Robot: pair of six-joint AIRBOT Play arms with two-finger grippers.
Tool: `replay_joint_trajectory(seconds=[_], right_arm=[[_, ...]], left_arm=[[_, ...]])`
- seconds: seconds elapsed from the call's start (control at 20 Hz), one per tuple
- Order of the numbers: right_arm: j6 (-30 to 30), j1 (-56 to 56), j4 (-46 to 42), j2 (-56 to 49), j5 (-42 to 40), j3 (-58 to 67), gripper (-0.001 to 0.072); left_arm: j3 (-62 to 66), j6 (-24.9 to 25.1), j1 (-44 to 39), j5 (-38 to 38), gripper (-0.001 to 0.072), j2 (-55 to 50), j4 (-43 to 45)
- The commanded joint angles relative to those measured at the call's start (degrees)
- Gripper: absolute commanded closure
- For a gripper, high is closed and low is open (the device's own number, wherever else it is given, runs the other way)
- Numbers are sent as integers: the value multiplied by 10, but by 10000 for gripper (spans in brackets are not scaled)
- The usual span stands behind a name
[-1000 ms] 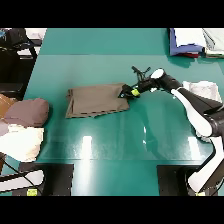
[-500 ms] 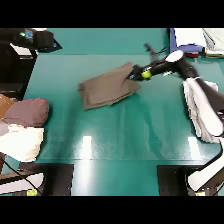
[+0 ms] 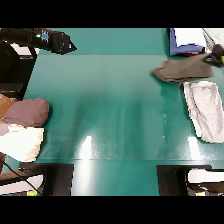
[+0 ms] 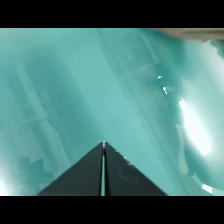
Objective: Fold the shirts.
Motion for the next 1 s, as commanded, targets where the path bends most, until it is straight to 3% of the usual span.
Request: replay_joint_trajectory(seconds=[0.0,0.4,0.95], right_arm=[[15,-73,-17,22,5,1,697],[21,-93,-23,78,-65,1,697],[29,-93,-144,156,171,-1,697]], left_arm=[[0,-5,-2,10,682,0,-1],[0,-5,-2,4,682,0,-1],[0,-3,-2,-2,681,0,-1]])
